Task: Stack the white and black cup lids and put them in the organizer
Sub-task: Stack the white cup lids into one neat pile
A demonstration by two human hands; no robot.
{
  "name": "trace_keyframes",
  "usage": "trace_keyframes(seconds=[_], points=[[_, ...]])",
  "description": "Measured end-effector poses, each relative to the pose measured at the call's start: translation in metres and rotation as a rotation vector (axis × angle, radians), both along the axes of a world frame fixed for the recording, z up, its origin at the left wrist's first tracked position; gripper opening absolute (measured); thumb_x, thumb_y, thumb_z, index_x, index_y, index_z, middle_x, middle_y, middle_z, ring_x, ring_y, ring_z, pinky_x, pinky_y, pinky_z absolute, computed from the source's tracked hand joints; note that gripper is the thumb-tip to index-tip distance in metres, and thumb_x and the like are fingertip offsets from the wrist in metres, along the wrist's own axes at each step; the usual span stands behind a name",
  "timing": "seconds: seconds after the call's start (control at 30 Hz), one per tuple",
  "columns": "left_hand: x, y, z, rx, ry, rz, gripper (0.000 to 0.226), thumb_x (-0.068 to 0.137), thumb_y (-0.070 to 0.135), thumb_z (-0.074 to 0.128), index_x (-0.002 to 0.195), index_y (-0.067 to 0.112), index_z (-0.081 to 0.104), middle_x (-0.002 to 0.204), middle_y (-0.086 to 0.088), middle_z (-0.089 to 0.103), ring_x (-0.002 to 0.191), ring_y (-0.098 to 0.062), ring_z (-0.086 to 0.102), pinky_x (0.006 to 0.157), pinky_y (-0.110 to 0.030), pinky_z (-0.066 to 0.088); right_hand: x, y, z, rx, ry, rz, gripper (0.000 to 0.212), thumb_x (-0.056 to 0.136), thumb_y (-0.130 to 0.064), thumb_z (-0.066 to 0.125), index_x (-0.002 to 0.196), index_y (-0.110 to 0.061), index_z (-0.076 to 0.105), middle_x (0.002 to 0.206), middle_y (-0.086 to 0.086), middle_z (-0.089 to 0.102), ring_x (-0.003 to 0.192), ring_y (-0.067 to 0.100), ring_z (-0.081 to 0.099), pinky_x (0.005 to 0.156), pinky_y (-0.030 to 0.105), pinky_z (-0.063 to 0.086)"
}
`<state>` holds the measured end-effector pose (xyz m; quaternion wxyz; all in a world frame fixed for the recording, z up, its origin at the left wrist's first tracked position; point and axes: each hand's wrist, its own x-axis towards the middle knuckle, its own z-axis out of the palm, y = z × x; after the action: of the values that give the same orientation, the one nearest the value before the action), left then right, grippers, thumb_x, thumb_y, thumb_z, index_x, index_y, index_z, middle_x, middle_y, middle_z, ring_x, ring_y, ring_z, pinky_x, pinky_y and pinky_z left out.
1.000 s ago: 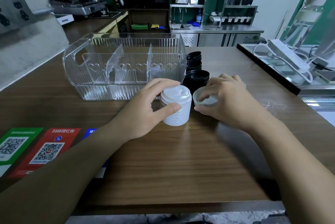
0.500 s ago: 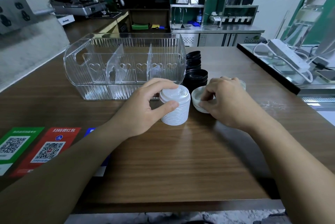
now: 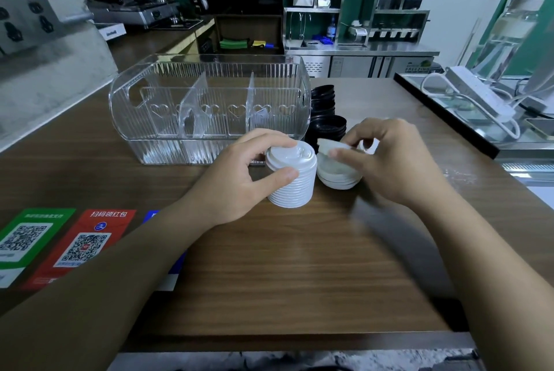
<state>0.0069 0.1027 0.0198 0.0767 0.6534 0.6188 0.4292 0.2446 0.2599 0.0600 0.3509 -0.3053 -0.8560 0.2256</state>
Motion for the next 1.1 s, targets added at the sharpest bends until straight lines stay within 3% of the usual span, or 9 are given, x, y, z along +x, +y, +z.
trace_keyframes(seconds=[0.13,0.2,0.33,0.47,0.63,0.73,0.87,1.0,1.1], points=[[0.001,-0.002,0.003,-0.004,0.000,0.003,0.051,0.101,0.053,0.077,0.146,0.028,0.074,0.150,0.018,0.067,0.146,-0.007,0.061,0.121,-0.026,0.046,0.004,0.000,0.008,-0.163,0.231,0.072,0.024,0.092,-0.034,0.090,0.077,-0.019,0.081,0.063,-0.007,0.061,0.059,0.011,0.040,0.056,0.024,0.034],[0.001,-0.002,0.006,0.009,-0.010,0.010,0.053,0.102,0.052,0.076,0.149,0.028,0.072,0.151,0.019,0.068,0.146,-0.005,0.061,0.123,-0.032,0.048,0.006,-0.004,0.012,-0.275,0.341,0.164,0.022,0.095,-0.026,0.087,0.081,-0.010,0.082,0.067,0.005,0.067,0.061,0.010,0.047,0.058,0.022,0.037],[0.004,-0.006,0.010,0.052,-0.042,0.001,0.060,0.107,0.044,0.074,0.163,0.028,0.061,0.160,0.019,0.064,0.150,-0.010,0.060,0.126,-0.047,0.049,0.003,-0.011,0.013,-0.395,0.455,0.293,0.021,0.098,-0.021,0.081,0.087,-0.003,0.080,0.071,0.011,0.068,0.065,0.016,0.057,0.066,0.020,0.046],[0.013,-0.010,0.015,0.107,-0.050,-0.080,0.070,0.108,0.031,0.074,0.172,0.022,0.048,0.174,0.014,0.052,0.164,-0.016,0.047,0.130,-0.052,0.045,-0.003,-0.017,0.011,-0.584,0.514,0.447,0.016,0.092,-0.025,0.079,0.085,-0.012,0.083,0.076,0.017,0.076,0.070,0.024,0.067,0.072,0.027,0.055],[0.014,-0.011,0.015,0.153,-0.098,-0.106,0.086,0.102,0.030,0.082,0.175,0.015,0.040,0.174,0.009,0.052,0.165,-0.017,0.046,0.129,-0.054,0.047,-0.008,-0.025,0.008,-0.635,0.488,0.557,0.014,0.097,-0.012,0.073,0.096,0.000,0.079,0.086,0.022,0.081,0.074,0.020,0.077,0.074,0.027,0.060],[0.014,-0.010,0.014,0.197,-0.105,-0.092,0.093,0.096,0.026,0.091,0.174,0.014,0.042,0.171,0.002,0.055,0.162,-0.022,0.050,0.126,-0.053,0.050,-0.010,-0.026,0.007,-0.580,0.426,0.567,0.015,0.096,-0.005,0.076,0.108,0.003,0.077,0.092,0.022,0.082,0.080,0.023,0.079,0.076,0.030,0.060],[0.012,-0.008,0.013,0.233,-0.064,-0.063,0.087,0.095,0.012,0.094,0.169,0.008,0.050,0.165,-0.005,0.057,0.155,-0.029,0.056,0.126,-0.054,0.050,-0.013,-0.028,0.003,-0.378,0.396,0.472,0.046,0.087,-0.002,0.089,0.129,-0.007,0.071,0.109,0.009,0.082,0.086,0.021,0.076,0.083,0.033,0.060],[0.011,-0.010,0.013,0.225,-0.055,-0.097,0.068,0.101,0.003,0.080,0.165,0.006,0.055,0.166,-0.005,0.057,0.159,-0.029,0.053,0.130,-0.057,0.045,-0.012,-0.030,0.000,0.107,0.192,0.288,0.078,0.084,-0.019,0.097,0.152,-0.017,0.059,0.143,-0.004,0.067,0.125,0.015,0.067,0.101,0.028,0.053],[0.010,-0.010,0.014,0.204,-0.048,-0.093,0.067,0.102,0.004,0.074,0.166,0.008,0.055,0.169,-0.002,0.056,0.163,-0.026,0.049,0.132,-0.057,0.042,-0.011,-0.032,0.000,0.183,0.154,0.302,0.089,0.086,-0.025,0.096,0.162,-0.016,0.050,0.155,-0.007,0.060,0.142,0.011,0.058,0.114,0.021,0.045]])
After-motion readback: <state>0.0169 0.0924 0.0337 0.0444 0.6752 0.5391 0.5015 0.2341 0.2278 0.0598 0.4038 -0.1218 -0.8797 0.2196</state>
